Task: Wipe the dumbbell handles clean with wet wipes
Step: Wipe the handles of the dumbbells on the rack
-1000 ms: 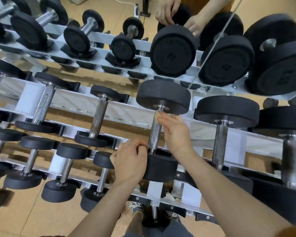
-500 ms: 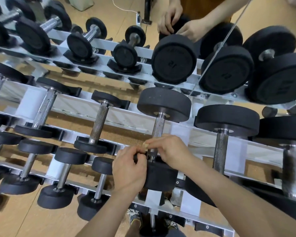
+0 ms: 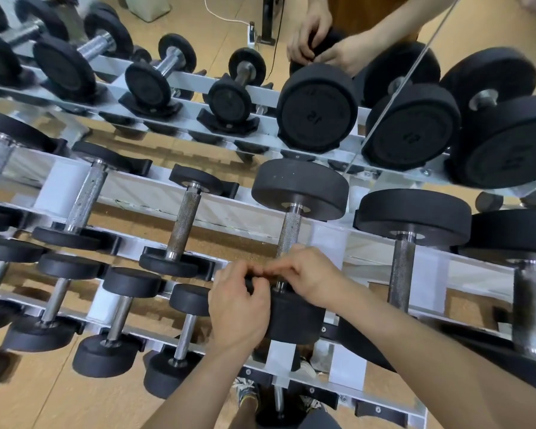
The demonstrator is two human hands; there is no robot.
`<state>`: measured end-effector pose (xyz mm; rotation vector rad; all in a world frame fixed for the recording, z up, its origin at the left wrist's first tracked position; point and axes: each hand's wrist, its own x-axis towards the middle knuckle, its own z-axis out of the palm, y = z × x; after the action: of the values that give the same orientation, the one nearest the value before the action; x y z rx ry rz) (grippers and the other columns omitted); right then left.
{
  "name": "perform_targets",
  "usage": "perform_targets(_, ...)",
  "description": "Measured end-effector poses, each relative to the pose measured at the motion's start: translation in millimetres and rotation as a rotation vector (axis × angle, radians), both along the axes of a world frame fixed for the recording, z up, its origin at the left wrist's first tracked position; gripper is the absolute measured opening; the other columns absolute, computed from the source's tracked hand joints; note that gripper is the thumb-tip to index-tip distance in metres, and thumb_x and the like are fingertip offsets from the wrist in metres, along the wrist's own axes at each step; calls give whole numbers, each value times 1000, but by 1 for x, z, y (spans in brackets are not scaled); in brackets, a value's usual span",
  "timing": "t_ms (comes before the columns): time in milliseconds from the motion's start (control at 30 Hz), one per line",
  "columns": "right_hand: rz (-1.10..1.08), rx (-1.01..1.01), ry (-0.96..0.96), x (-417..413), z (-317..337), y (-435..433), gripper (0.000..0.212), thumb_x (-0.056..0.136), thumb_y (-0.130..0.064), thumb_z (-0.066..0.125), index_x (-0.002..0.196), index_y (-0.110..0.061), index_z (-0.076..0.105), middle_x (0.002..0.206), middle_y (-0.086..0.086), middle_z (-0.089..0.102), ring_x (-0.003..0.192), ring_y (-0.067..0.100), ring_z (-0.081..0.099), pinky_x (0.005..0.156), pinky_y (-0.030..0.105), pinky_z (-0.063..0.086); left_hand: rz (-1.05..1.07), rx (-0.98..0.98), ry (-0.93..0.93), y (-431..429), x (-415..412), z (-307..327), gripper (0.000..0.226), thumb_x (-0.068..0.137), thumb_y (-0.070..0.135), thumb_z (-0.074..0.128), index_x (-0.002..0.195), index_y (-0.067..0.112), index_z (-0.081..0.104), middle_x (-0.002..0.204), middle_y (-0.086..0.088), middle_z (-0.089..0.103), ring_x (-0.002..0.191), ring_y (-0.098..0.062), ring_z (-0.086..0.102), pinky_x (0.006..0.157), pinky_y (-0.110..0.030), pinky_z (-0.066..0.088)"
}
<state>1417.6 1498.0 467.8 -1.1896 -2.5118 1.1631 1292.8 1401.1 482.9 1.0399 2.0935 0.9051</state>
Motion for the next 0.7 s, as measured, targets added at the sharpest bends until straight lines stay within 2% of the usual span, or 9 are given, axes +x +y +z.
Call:
perform_targets(67, -223, 244, 143, -1, -7, 11, 24, 90, -24, 56, 102, -24, 76, 89, 5, 71, 77, 20, 52, 74, 20, 45, 11, -13, 7, 1, 1, 0, 11, 85, 19, 51, 84, 27, 59, 90, 16, 60, 94, -10, 47, 89, -42, 43)
perform_targets(133, -372, 464, 208, -7, -13, 22, 19, 83, -4, 67, 96, -15, 77, 92, 1, 74, 79, 23, 54, 78, 16, 42, 18, -24, 12, 1, 1, 1, 13, 85, 16, 52, 84, 27, 59, 90, 17, 59, 94, -9, 46, 88, -40, 41)
perform_targets(200, -456, 542, 199, -13, -18, 26, 18, 82, 0, 66, 95, -9, 75, 97, 3, 72, 82, 25, 60, 82, 18, 44, 19, -35, 7, 2, 2, 2, 14, 85, 15, 53, 85, 27, 60, 90, 18, 57, 94, -9, 45, 88, -38, 40)
perform_targets(300, -599, 434, 172, -15, -11, 19, 17, 84, -2, 62, 97, -9, 72, 98, 4, 66, 80, 20, 61, 80, 20, 47, 16, -34, 8, 2, 3, 3, 15, 86, 14, 53, 85, 27, 60, 91, 19, 56, 94, -9, 44, 88, -37, 39)
perform_targets(367, -626, 306, 44, -13, -5, 14, 25, 87, -5, 58, 110, -11, 66, 102, 7, 62, 84, 24, 59, 79, 33, 49, 9, -43, 8, 1, 2, 2, 15, 87, 15, 52, 86, 27, 60, 92, 19, 55, 96, -9, 44, 88, -36, 39)
perform_targets(433, -617, 228, -63, -14, 2, 15, 30, 89, -14, 55, 118, -10, 61, 104, 10, 61, 93, 29, 57, 81, 35, 43, 10, -41, 13, 2, 2, 2, 15, 87, 15, 52, 86, 27, 60, 93, 18, 56, 97, -10, 45, 87, -36, 39)
perform_targets(500, -611, 223, -105, -17, 7, 15, 25, 90, -23, 57, 111, -11, 65, 103, 7, 59, 96, 27, 56, 82, 32, 40, 11, -41, 15, 2, 3, 1, 15, 87, 15, 52, 86, 27, 61, 93, 17, 56, 96, -9, 44, 88, -37, 39)
perform_targets(567, -638, 210, -51, -19, 7, 13, 22, 90, -23, 62, 106, -11, 69, 111, 3, 59, 97, 21, 56, 86, 26, 39, 9, -42, 20, 1, 3, 1, 15, 87, 16, 51, 86, 27, 61, 93, 17, 56, 96, -7, 43, 89, -38, 39)
perform_targets(700, -711, 187, 68, -14, 5, 7, 14, 87, -9, 64, 92, -14, 76, 89, -2, 65, 81, 14, 55, 82, 24, 43, -1, -42, 26, 1, 2, 0, 15, 87, 16, 51, 87, 27, 61, 92, 17, 55, 95, -7, 44, 89, -36, 40)
